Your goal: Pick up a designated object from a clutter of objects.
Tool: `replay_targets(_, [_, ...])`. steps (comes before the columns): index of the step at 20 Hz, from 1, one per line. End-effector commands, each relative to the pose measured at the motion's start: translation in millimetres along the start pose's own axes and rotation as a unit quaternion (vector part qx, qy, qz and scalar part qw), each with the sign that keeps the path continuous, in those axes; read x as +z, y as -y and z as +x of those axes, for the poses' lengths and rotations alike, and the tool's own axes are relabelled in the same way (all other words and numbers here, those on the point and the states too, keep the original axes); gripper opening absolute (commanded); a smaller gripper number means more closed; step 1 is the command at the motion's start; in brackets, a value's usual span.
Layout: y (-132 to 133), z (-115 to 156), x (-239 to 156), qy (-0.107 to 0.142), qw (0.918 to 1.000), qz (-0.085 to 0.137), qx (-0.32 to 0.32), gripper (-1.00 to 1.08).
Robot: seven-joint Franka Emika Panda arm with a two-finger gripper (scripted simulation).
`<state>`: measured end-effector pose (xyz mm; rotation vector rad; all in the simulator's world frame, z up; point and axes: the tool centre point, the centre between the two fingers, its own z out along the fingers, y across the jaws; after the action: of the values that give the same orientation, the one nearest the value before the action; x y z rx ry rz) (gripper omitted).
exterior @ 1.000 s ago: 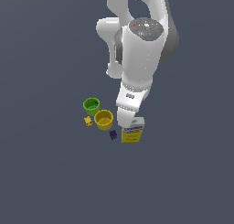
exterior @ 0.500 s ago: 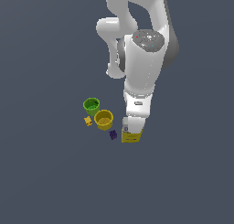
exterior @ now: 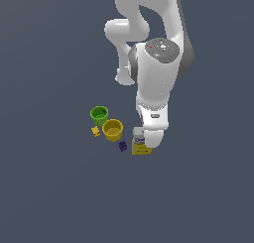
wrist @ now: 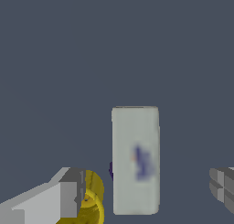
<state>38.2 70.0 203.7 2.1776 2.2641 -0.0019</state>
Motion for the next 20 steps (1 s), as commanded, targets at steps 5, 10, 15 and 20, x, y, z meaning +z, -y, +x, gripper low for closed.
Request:
replay_targets(5, [0,1,1,0.000,1.0000,0.000,-0.010,1.00])
replay_targets(10, [0,1,10,0.000,0.9999,0.000,-0.010,1.00])
replay_targets(15, [1,1,33,-0.001,0.9999,0.000,-0.011,1.00])
replay_targets(20, [0,1,49,-0.001,0.9999,0.000,-0.012,1.00])
